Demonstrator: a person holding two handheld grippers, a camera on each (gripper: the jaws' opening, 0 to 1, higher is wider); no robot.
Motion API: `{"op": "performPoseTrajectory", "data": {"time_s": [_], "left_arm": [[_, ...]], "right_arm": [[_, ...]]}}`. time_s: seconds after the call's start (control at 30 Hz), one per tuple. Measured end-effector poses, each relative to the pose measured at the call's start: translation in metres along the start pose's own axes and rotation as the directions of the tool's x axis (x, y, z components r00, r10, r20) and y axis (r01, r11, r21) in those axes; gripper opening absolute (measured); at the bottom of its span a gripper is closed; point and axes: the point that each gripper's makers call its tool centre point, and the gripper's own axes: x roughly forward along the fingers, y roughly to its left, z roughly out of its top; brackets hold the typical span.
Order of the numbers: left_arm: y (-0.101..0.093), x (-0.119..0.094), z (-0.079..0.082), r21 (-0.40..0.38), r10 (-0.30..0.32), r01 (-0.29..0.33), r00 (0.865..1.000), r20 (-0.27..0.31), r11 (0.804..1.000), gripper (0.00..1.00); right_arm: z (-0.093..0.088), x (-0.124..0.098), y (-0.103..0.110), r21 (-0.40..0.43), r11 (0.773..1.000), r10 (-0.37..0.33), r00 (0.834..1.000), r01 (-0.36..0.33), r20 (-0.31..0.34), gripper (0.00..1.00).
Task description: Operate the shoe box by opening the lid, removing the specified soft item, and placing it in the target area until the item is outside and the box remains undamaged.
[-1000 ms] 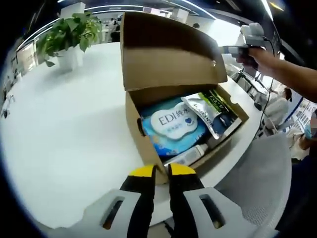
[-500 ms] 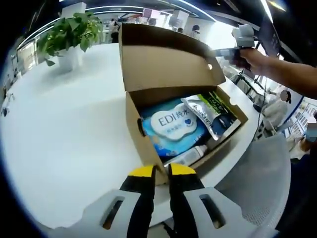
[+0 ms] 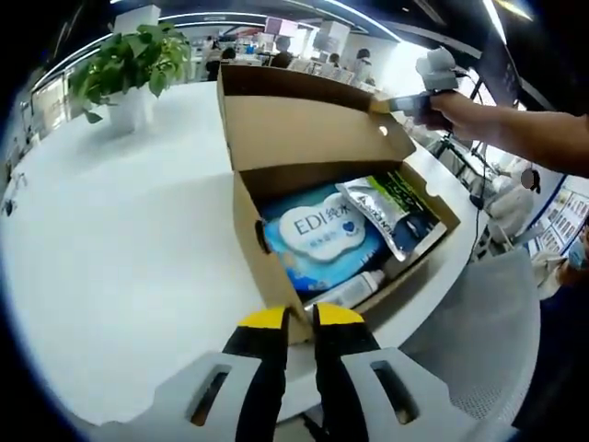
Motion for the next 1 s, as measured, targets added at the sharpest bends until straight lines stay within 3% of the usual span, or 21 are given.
{"op": "performPoseTrajectory", "data": {"time_s": [1.0], "left_arm": [[0.0,0.0,0.0,-0.003,0.001,-0.001,1.0,0.006,1.0,0.07]], "right_arm": [[-0.033,0.041,0.001,0.011,1.0,0.019,0.994,-0.018,-0.105,0.01]]}}
